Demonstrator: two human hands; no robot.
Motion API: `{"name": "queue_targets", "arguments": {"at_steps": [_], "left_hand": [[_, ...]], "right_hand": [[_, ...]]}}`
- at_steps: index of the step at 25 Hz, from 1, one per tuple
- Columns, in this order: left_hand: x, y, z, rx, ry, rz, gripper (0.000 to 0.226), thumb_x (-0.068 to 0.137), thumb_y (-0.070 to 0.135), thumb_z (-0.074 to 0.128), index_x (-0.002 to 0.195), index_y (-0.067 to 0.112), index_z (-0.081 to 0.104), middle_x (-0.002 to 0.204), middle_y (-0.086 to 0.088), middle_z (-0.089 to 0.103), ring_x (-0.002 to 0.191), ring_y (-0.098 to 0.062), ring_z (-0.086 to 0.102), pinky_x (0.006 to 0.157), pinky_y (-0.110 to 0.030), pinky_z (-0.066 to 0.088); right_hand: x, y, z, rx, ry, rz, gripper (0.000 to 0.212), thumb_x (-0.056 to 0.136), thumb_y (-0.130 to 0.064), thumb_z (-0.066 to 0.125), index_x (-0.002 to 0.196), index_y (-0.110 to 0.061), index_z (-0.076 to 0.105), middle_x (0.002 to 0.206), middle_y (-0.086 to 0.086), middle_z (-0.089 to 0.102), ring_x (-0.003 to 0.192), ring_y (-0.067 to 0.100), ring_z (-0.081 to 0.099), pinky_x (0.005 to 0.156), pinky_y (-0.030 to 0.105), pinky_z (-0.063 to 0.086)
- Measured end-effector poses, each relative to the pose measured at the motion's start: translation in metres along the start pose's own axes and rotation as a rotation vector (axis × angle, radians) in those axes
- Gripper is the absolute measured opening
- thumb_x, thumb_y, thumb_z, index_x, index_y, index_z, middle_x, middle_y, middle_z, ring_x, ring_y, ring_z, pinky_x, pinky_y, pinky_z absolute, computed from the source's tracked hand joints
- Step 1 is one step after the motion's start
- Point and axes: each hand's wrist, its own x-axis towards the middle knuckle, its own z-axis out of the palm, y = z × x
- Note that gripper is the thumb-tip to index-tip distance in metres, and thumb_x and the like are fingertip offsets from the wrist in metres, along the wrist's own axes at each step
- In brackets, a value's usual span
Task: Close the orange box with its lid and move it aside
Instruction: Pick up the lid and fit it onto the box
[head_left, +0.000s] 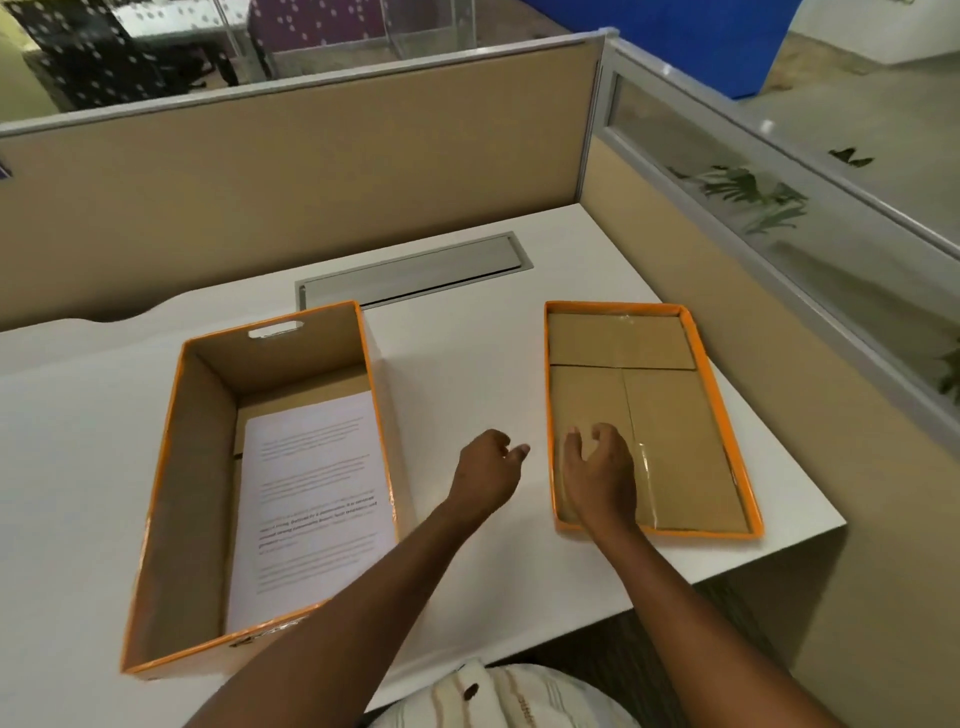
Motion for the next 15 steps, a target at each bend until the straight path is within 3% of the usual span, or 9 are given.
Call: {"name": "queue_targets", "arguments": {"at_steps": [2, 4, 7, 10, 12, 15], "left_hand": [[0.015, 0.001, 0.018, -0.085, -0.141, -0.137, 0.033, 0.094, 0.031, 0.059, 0.098, -0.001, 0.063, 0.102, -0.022, 0.064, 0.1, -0.033, 0.064, 0.091, -0.04, 0.051], [0.022, 0.004, 0.033, -0.174, -0.205, -0.216, 0.03, 0.093, 0.027, 0.061, 0.077, 0.004, 0.051, 0.083, -0.02, 0.052, 0.078, -0.031, 0.06, 0.079, -0.044, 0.056], [0.029, 0.007, 0.05, -0.195, -0.21, -0.239, 0.022, 0.092, 0.022, 0.061, 0.082, 0.009, 0.047, 0.081, -0.015, 0.047, 0.071, -0.027, 0.052, 0.065, -0.036, 0.048], [0.038, 0.01, 0.063, -0.212, -0.192, -0.232, 0.022, 0.091, 0.02, 0.061, 0.081, 0.009, 0.045, 0.08, -0.014, 0.046, 0.07, -0.027, 0.051, 0.071, -0.036, 0.055], [0.042, 0.013, 0.068, -0.214, -0.182, -0.259, 0.029, 0.09, 0.02, 0.063, 0.073, 0.009, 0.043, 0.081, -0.012, 0.047, 0.073, -0.029, 0.055, 0.078, -0.048, 0.06], [0.044, 0.015, 0.069, -0.145, -0.165, -0.266, 0.037, 0.088, 0.019, 0.066, 0.067, 0.021, 0.036, 0.087, -0.008, 0.052, 0.079, -0.03, 0.06, 0.077, -0.046, 0.06]], "right_hand": [[0.027, 0.025, -0.015, -0.112, -0.025, 0.073, 0.055, 0.089, -0.04, 0.052, 0.131, -0.005, 0.045, 0.133, 0.017, 0.049, 0.12, 0.033, 0.048, 0.092, 0.042, 0.046], [0.057, 0.053, -0.036, -0.192, -0.021, 0.2, 0.061, 0.086, -0.037, 0.057, 0.133, -0.002, 0.039, 0.139, 0.021, 0.037, 0.124, 0.038, 0.041, 0.094, 0.047, 0.046], [0.097, 0.092, -0.068, -0.24, 0.05, 0.381, 0.059, 0.086, -0.034, 0.059, 0.128, 0.003, 0.04, 0.138, 0.024, 0.032, 0.122, 0.042, 0.038, 0.093, 0.053, 0.045], [0.115, 0.112, -0.082, -0.322, 0.015, 0.447, 0.054, 0.085, -0.034, 0.06, 0.122, 0.004, 0.046, 0.129, 0.025, 0.043, 0.117, 0.042, 0.043, 0.091, 0.052, 0.044], [0.118, 0.12, -0.078, -0.336, -0.036, 0.469, 0.051, 0.086, -0.034, 0.059, 0.121, 0.002, 0.048, 0.127, 0.024, 0.046, 0.116, 0.042, 0.045, 0.092, 0.051, 0.043], [0.118, 0.126, -0.072, -0.351, -0.09, 0.517, 0.047, 0.089, -0.033, 0.054, 0.121, 0.001, 0.049, 0.128, 0.022, 0.047, 0.118, 0.04, 0.045, 0.094, 0.05, 0.041]]}}
